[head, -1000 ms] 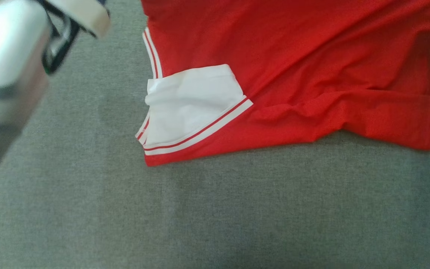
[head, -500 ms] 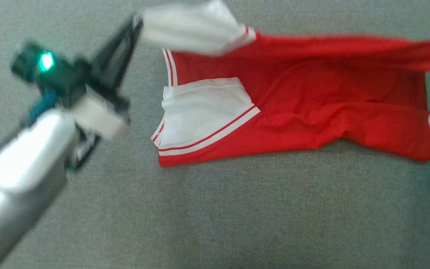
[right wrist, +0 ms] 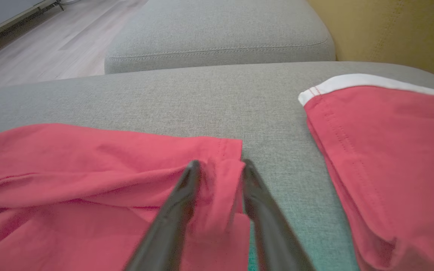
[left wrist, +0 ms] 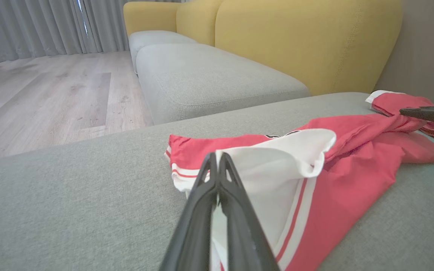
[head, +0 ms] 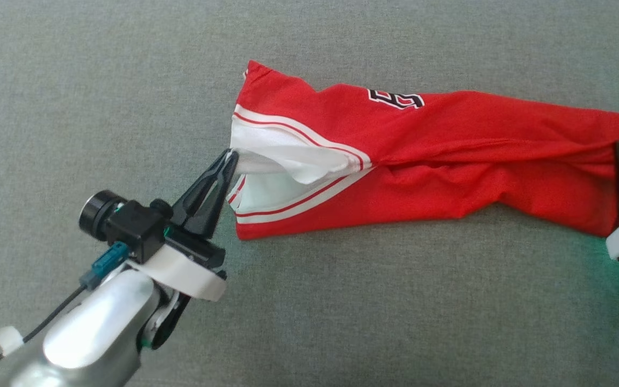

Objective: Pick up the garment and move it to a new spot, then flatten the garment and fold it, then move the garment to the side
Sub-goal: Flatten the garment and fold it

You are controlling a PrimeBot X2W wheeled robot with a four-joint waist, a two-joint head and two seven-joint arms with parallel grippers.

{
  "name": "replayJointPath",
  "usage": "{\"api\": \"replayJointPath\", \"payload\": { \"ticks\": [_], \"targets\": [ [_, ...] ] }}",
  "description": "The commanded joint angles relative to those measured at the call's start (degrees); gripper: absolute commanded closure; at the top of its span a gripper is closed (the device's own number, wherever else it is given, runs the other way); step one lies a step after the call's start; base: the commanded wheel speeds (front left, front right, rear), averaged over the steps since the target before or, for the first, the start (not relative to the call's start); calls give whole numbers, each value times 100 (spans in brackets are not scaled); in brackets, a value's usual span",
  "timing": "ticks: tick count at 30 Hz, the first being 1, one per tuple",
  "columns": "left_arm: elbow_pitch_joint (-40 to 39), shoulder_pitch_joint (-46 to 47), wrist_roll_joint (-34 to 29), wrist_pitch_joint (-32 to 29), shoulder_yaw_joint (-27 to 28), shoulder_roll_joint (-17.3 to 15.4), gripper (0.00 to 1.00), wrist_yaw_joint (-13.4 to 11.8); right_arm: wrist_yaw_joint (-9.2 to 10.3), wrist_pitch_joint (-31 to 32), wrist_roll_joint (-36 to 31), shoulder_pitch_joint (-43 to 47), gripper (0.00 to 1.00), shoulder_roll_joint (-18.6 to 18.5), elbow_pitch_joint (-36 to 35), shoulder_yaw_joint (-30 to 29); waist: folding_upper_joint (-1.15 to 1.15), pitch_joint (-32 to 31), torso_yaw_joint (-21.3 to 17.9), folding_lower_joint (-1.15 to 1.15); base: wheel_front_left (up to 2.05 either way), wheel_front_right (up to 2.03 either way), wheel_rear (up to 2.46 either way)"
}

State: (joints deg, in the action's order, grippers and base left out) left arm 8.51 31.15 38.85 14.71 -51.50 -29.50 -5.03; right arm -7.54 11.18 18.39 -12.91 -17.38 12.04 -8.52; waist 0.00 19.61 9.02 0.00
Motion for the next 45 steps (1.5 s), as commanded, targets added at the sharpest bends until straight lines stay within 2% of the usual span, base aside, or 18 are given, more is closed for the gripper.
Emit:
{"api": "replayJointPath", "payload": {
  "ticks": [1,5,14,20,26,34,38,42,43,44,45],
  "targets": [
    [-122,36,-146,29,422,-34,0,11,5,-77,-70,40,0,11,-194,-76,0,-33,0,0,0,0,0],
    [-171,-232,-389,29,739,199,0,-113,5,-225,-115,223,0,192,-225,-319,0,-172,-24,0,0,0,0],
    [-749,-1795,-1710,29,1676,1018,0,-1074,5,-392,-58,1086,0,1031,-359,-693,0,-790,-200,0,0,0,0],
    [-1097,-2695,-2497,29,1912,1601,0,-1398,5,-567,51,827,0,1292,-26,-1074,0,-1088,13,0,0,0,0],
    [-1289,-3117,-2901,29,1959,1992,0,-1270,5,-693,-289,2,0,1379,756,-1603,0,-1133,366,0,0,0,0],
    [-1287,-3210,-3216,29,2115,2171,0,-1015,5,-660,-1338,-660,0,1356,2035,-2270,0,-1046,545,0,0,0,0],
    [-1323,-3289,-3279,29,2257,2233,0,-968,5,-652,-1437,-659,0,1418,2389,-2442,0,-1039,493,0,0,0,0],
    [-1319,-3358,-3328,29,2319,2292,0,-875,5,-723,-1269,-682,0,1445,2800,-2288,0,-1087,418,0,0,0,0],
    [-1315,-3368,-3349,29,2327,2300,0,-847,5,-770,-1189,-712,9,1446,2933,-2201,0,-1098,399,0,0,0,0],
    [-1311,-3374,-3370,29,2336,2305,0,-822,5,-818,-1105,-749,28,1447,3064,-2105,0,-1107,386,0,0,0,0],
    [-1314,-3377,-3387,29,2349,2312,0,-800,5,-865,-1012,-792,43,1447,3193,-2005,0,-1114,375,0,0,0,0]
  ]
}}
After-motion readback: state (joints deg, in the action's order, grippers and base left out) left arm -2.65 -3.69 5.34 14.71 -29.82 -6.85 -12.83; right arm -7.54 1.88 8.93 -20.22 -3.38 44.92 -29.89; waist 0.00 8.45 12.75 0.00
